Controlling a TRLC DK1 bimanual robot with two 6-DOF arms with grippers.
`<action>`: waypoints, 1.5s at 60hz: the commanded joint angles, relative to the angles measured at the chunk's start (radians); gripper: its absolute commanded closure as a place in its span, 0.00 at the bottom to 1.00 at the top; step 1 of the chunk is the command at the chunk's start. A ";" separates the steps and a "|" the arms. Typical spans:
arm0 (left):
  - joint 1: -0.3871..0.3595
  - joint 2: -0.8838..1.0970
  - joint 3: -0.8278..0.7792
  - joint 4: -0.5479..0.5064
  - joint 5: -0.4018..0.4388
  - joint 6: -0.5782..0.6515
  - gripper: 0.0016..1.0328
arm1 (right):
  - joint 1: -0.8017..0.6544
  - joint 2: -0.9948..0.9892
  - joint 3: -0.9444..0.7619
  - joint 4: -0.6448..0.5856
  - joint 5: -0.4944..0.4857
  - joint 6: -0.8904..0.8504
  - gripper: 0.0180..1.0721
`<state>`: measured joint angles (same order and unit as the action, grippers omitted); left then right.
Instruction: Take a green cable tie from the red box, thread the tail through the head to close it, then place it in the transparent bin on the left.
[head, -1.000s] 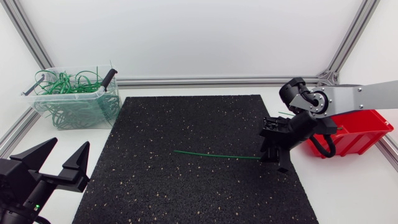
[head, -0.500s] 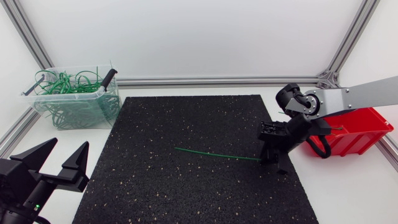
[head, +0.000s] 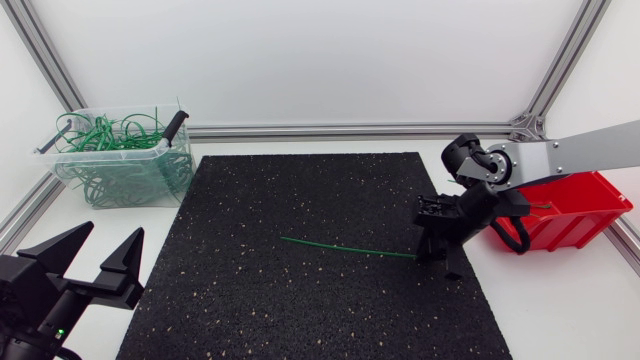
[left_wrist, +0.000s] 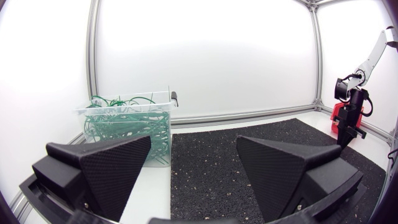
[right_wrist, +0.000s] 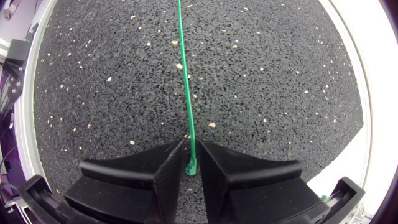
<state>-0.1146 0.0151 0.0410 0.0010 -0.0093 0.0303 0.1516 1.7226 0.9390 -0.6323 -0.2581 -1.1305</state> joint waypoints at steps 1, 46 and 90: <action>-0.008 0.013 -0.036 -0.032 -0.001 0.022 0.07 | 0.022 -0.004 -0.043 -0.017 0.006 -0.020 0.79; -0.005 0.020 -0.036 -0.035 -0.001 0.022 0.07 | 0.227 -0.192 -0.292 0.135 0.152 0.129 0.93; -0.002 0.045 0.007 -0.059 -0.001 0.043 0.18 | 0.293 -0.684 -0.422 0.378 0.367 -0.095 0.94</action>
<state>-0.1143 0.0284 0.0444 -0.0074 -0.0093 0.0509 0.4278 1.0805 0.5499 -0.2848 0.0860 -1.1538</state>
